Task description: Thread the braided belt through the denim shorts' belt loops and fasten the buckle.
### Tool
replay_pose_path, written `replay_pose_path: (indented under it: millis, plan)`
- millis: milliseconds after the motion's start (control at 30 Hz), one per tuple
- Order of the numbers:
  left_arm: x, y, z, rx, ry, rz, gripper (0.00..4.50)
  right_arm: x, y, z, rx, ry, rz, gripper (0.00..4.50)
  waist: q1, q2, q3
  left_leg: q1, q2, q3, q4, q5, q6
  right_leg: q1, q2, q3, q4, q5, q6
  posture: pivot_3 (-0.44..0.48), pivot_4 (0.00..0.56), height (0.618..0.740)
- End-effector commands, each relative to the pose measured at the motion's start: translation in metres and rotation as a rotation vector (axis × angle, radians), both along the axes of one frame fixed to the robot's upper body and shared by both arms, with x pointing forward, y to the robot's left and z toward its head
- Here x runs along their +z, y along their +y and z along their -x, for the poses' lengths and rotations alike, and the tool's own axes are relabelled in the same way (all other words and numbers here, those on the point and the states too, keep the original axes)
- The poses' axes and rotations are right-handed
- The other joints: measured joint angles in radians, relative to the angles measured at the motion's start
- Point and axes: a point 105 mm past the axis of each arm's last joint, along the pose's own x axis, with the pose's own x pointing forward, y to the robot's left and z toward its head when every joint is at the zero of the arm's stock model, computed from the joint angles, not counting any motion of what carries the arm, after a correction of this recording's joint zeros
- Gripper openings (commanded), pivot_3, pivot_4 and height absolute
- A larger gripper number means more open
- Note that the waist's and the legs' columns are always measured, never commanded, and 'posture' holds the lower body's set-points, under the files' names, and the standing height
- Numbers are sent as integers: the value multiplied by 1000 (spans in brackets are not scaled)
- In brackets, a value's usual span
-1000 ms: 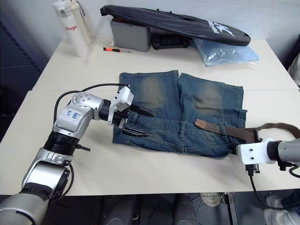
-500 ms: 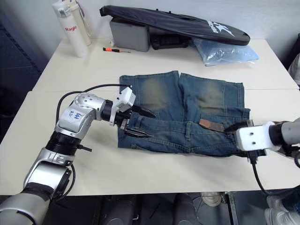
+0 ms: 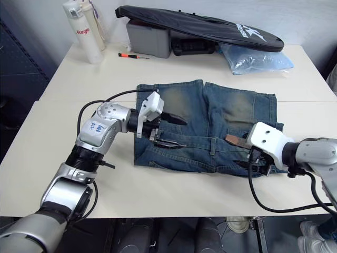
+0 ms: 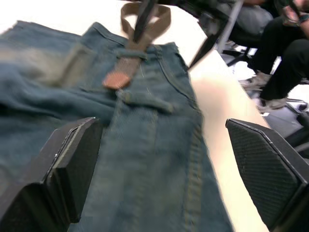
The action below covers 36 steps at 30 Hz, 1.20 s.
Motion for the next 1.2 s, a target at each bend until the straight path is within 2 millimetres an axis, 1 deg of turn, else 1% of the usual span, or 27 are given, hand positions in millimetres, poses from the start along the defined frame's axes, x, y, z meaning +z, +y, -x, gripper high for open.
replay_pose_path:
  millis: [33,133,200,233,333,433,500,633,667,767,867,933,1000,1100,1167,1200]
  plan:
    - [13,-25,-11,-15,-83,-1,4500,-5,10,9,-128,4,-97,4471,5,0,0,0,0,0,0,0,0,0,0,0,0,0,0,0,150,740]
    - [14,-53,-25,12,-96,0,4500,-12,9,14,-221,11,-108,4471,22,0,0,0,0,0,1,0,0,0,0,0,0,0,0,0,150,740]
    - [14,-66,-32,25,-109,0,4500,-13,10,15,-256,8,-124,4471,22,0,0,-2,-1,0,3,-1,1,0,0,0,-1,1,0,0,150,740]
    - [13,-77,-35,32,-126,-2,4500,-13,11,16,-281,2,-141,4471,20,0,0,-2,-1,0,4,-1,1,0,0,0,-1,1,0,0,150,740]
    - [10,-105,-38,43,-177,-20,4500,-16,10,17,-355,-12,-174,4471,19,-1,0,-3,-1,0,4,-1,3,0,0,0,-2,2,1,0,150,740]
    - [-5,-130,-34,45,-260,-95,4500,-21,7,17,-453,-27,-202,4471,19,-1,0,-3,-1,0,3,-2,3,-1,0,0,-2,2,1,0,150,740]
    - [-11,-139,-32,44,-292,-122,4500,-23,6,17,-495,-36,-215,4471,19,-1,0,-3,-1,0,3,-2,3,-1,0,0,-2,2,1,0,150,740]
    - [-19,-148,-29,42,-332,-147,4500,-26,10,15,-540,-55,-244,4471,12,-1,0,-3,-1,0,3,-2,4,-2,0,0,-2,2,1,0,150,740]
    - [-15,-152,-27,43,-315,-125,4500,-24,11,14,-551,-68,-265,4471,12,-1,0,-3,-1,0,2,-2,4,-2,0,1,-2,2,0,0,150,740]
    - [2,-149,-31,61,-252,-51,4500,-18,12,16,-561,-73,-318,4471,14,0,0,-3,-1,0,2,-2,4,-3,0,1,-2,2,0,0,150,740]
    - [20,-134,-35,45,-161,4,4500,-5,-1,21,-598,-74,-382,4471,15,0,0,-4,-1,0,2,-2,4,-3,0,1,-2,2,0,0,150,740]
    - [30,-115,-39,17,-120,15,4500,0,-18,17,-670,-97,-414,4471,14,0,0,-4,-1,0,2,-2,4,-3,0,1,-2,2,0,0,150,740]
    - [37,-98,-41,-4,-98,13,4500,0,-25,12,-701,-101,-445,4471,10,1,-1,-3,-1,0,1,-2,4,-3,0,1,-1,2,0,0,150,740]
    - [45,-75,-43,-12,-64,12,4500,-1,-17,-1,-671,-116,-502,4471,6,1,-1,-3,-1,1,0,-2,4,-3,0,1,-1,2,0,0,150,740]
    - [47,-66,-42,-10,-53,12,4500,0,-13,-8,-634,-143,-492,4471,2,1,-1,-3,-1,1,0,-2,3,-3,0,1,-1,2,0,0,150,740]
    - [47,-59,-43,0,-51,12,4500,2,-10,-13,-604,-177,-445,4471,1,1,-1,-3,-1,1,-1,-2,3,-4,0,1,-1,2,0,0,150,740]
